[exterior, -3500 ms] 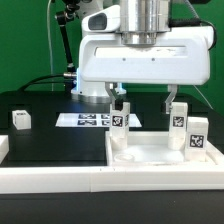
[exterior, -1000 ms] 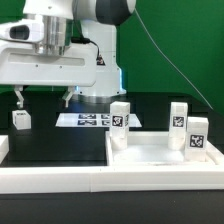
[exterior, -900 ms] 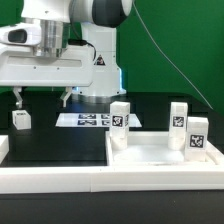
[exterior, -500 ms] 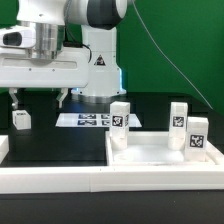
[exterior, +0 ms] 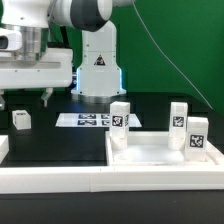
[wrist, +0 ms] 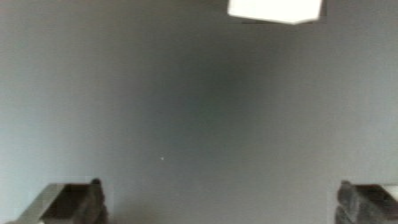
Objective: Assemble square table
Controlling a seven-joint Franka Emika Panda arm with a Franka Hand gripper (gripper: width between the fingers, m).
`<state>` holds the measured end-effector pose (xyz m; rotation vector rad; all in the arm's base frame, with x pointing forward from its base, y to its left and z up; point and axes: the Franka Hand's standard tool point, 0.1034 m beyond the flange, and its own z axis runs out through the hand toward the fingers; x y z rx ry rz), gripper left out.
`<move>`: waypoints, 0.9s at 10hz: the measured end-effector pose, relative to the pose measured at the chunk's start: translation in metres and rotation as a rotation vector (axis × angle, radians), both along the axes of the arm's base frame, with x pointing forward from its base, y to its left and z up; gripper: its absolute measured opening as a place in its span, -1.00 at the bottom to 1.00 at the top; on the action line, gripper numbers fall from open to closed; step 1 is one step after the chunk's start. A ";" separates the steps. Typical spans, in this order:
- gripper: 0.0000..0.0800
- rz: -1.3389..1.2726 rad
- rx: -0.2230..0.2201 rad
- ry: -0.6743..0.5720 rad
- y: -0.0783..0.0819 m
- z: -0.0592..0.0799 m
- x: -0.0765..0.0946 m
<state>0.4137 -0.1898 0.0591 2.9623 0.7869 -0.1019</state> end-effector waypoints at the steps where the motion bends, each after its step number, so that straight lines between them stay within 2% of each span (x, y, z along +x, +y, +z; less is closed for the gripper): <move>1: 0.62 -0.004 0.000 0.000 0.002 0.000 0.000; 4: 0.62 -0.029 0.003 0.014 0.005 -0.002 -0.001; 5: 0.62 -0.045 -0.005 0.057 0.010 -0.007 -0.002; 9: 0.62 -0.044 -0.083 0.167 -0.004 -0.025 -0.014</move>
Offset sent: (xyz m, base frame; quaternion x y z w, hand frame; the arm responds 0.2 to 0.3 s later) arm 0.0000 0.0000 0.0000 0.0000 0.0000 0.0000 1.0000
